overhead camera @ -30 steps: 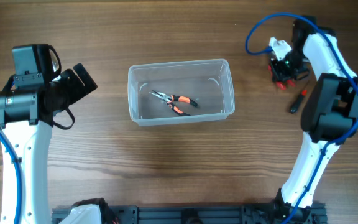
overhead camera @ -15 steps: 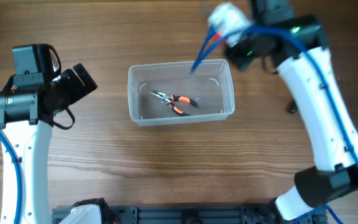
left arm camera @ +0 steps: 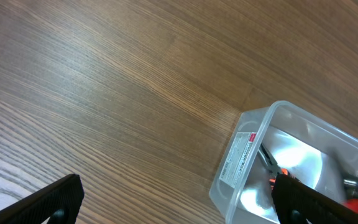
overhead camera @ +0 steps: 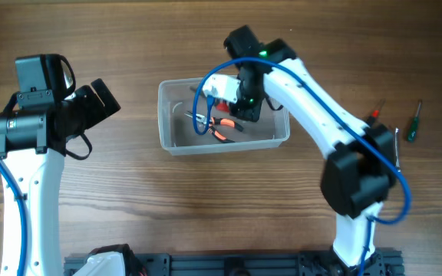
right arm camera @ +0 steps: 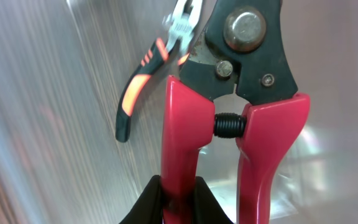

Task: Pack container
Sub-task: 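Carry the shears with the right gripper and lower them into the container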

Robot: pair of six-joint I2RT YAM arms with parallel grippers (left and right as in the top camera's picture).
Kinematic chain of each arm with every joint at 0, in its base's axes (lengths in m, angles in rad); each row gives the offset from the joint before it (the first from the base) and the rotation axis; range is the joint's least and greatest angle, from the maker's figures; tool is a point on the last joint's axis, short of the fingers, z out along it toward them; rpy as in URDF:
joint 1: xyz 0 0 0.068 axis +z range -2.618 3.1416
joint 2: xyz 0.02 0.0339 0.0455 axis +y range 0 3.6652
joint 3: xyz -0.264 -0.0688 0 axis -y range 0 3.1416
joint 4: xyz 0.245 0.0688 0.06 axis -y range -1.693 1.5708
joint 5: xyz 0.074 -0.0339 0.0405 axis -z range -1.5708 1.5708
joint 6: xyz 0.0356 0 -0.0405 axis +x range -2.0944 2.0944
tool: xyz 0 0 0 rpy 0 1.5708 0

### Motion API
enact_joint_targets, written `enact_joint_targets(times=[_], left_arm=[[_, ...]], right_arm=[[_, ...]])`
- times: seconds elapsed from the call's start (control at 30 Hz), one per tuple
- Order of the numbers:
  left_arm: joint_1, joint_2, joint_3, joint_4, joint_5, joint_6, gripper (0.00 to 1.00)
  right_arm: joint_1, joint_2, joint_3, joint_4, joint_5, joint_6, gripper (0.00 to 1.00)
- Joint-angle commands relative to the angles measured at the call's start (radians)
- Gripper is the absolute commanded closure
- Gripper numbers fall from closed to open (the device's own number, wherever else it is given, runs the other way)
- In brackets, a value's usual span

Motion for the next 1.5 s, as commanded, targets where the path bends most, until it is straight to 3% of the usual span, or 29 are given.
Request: enact_joint_targets(times=[0.0,0.13,0.2,0.27,0.3,0.33,0.53,0.7,0.77,0.83,0.9,0.97,1.03,1.07,1.17,1.47], left_arm=[[-0.005,0.005,0.008,-0.001,0.012,0.019,0.0],[-0.005,0.005,0.008,-0.001,0.012,0.019,0.0],[-0.005,0.005,0.008,-0.001,0.012,0.019,0.0],[-0.005,0.005,0.008,-0.001,0.012,0.019,0.0],[-0.005,0.005,0.008,-0.001,0.012,0.019,0.0],[-0.005,0.005,0.008,-0.001,0.012,0.019,0.0],[-0.005,0.005,0.008,-0.001,0.012,0.019,0.0],[-0.005,0.005,0.008,-0.001,0.012,0.019,0.0],[-0.005,0.005,0.008,-0.001,0.012,0.019,0.0],[-0.005,0.005,0.008,-0.001,0.012,0.019,0.0],[-0.005,0.005,0.008,-0.001,0.012,0.018,0.0],[-0.005,0.005,0.008,-0.001,0.012,0.018,0.0],[-0.005,0.005,0.008,-0.001,0.012,0.018,0.0],[-0.005,0.005,0.008,-0.001,0.012,0.018,0.0],[-0.005,0.005,0.008,-0.001,0.012,0.018,0.0],[-0.005,0.005,0.008,-0.001,0.012,0.018,0.0]], right_arm=[[0.002,0.059,-0.002,0.003,-0.029,-0.031,0.96],[0.002,0.083,-0.002,0.014,-0.029,-0.029,0.94],[0.002,0.083,-0.002,0.022,-0.029,-0.026,0.86],[0.002,0.083,-0.002,0.022,-0.029,-0.014,0.57],[0.002,0.083,-0.002,0.02,-0.028,-0.003,0.36],[0.002,0.083,-0.002,0.021,-0.024,0.013,0.29],[0.002,0.057,0.018,-0.002,0.019,0.069,0.28],[-0.01,-0.112,0.107,-0.032,0.032,0.179,0.29],[-0.034,-0.195,0.117,0.008,0.09,0.294,0.3],[-0.081,-0.282,0.117,0.054,0.189,0.478,0.33],[-0.19,-0.37,0.117,0.061,0.311,0.808,0.53],[-0.298,-0.403,0.117,0.014,0.352,1.073,0.53],[-0.409,-0.409,0.114,-0.053,0.331,1.301,0.6],[-0.46,-0.407,0.108,-0.078,0.309,1.363,0.56],[-0.593,-0.388,0.05,-0.087,0.198,1.423,0.32],[-0.726,-0.305,-0.196,0.01,0.188,1.485,0.25]])
